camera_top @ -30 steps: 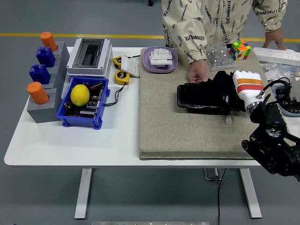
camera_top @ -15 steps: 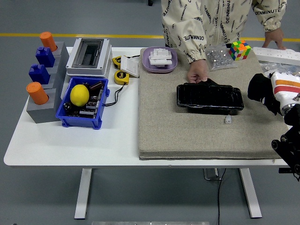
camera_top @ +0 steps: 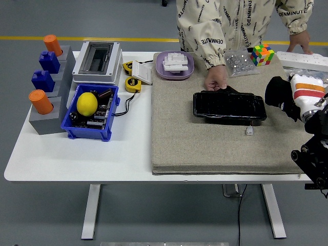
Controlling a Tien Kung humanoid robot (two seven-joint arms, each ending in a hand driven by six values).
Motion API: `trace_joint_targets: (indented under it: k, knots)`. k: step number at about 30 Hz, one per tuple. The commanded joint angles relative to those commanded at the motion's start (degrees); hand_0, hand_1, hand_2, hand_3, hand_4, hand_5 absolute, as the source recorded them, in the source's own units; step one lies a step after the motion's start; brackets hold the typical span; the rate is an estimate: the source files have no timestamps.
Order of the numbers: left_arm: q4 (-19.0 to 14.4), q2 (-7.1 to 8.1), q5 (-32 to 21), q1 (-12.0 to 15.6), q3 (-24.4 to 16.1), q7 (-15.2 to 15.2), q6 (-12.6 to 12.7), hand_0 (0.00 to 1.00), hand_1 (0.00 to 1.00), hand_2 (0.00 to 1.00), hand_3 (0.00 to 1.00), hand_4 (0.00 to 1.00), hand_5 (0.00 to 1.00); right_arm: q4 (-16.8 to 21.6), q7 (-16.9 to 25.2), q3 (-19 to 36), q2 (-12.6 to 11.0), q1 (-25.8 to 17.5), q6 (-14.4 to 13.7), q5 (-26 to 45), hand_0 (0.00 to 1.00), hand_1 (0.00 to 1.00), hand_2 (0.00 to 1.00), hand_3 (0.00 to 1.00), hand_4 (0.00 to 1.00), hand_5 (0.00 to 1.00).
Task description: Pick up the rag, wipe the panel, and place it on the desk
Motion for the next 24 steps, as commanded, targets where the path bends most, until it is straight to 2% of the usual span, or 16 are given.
trace_joint_targets:
  k: [16, 24]
  knots:
    - [0.0, 0.14, 0.0, 0.1, 0.1, 0.0, 0.0, 0.604, 0.636, 0.637, 0.562, 0.629, 0.448, 0.6, -0.2, 0.9, 6.2, 0.4, -0.3, -0.1, 0.309, 0.414, 0.449, 0.471, 0.932, 0.046]
    - [0.0, 0.2, 0.0, 0.1, 0.3, 0.0, 0.0, 0.605, 0.636, 0.637, 0.562, 0.631, 0.45, 0.6, -0.2, -1.6, 9.2, 1.5, -0.3, 0.5, 0.309, 0.415, 0.449, 0.471, 0.932, 0.046]
